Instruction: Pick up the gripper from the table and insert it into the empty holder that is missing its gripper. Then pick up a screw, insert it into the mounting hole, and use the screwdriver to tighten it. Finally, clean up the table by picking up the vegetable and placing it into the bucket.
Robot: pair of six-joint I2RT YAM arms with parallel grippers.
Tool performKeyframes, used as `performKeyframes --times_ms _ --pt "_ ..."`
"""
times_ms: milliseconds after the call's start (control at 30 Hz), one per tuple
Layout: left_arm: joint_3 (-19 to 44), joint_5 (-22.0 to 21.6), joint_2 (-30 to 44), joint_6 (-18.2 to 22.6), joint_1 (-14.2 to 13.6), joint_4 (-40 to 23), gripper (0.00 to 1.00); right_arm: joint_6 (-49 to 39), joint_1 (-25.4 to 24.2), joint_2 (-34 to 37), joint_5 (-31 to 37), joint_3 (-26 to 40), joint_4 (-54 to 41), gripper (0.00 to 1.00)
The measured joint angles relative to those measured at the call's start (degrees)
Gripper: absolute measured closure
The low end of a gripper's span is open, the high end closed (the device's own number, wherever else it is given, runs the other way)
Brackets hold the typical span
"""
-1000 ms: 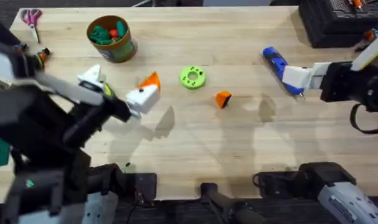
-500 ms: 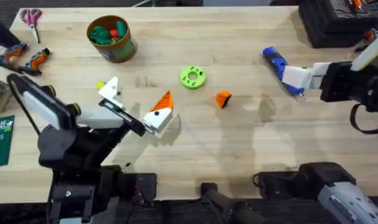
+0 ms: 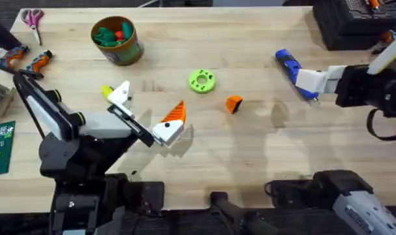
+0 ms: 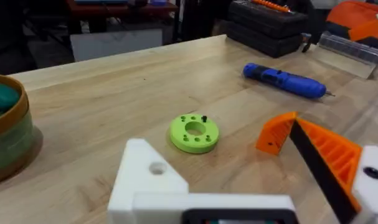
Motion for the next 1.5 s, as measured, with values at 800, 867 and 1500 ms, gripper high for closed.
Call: performKeyframes --times_ms 800,867,1500 --pt "-0.26 3.04 0.00 0.17 -3.13 0.11 0.015 -0.02 0.00 0.00 0.00 0.00 0.00 0.008" --pt "-0.26 3.06 0.02 0.17 -3.13 0.11 0.015 0.00 0.00 -0.01 0.00 0.00 0.00 0.008" --pt "-0.26 4.21 0.02 0.61 -3.13 0.01 0.015 0.00 0.00 0.00 -0.02 0.00 0.48 0.008"
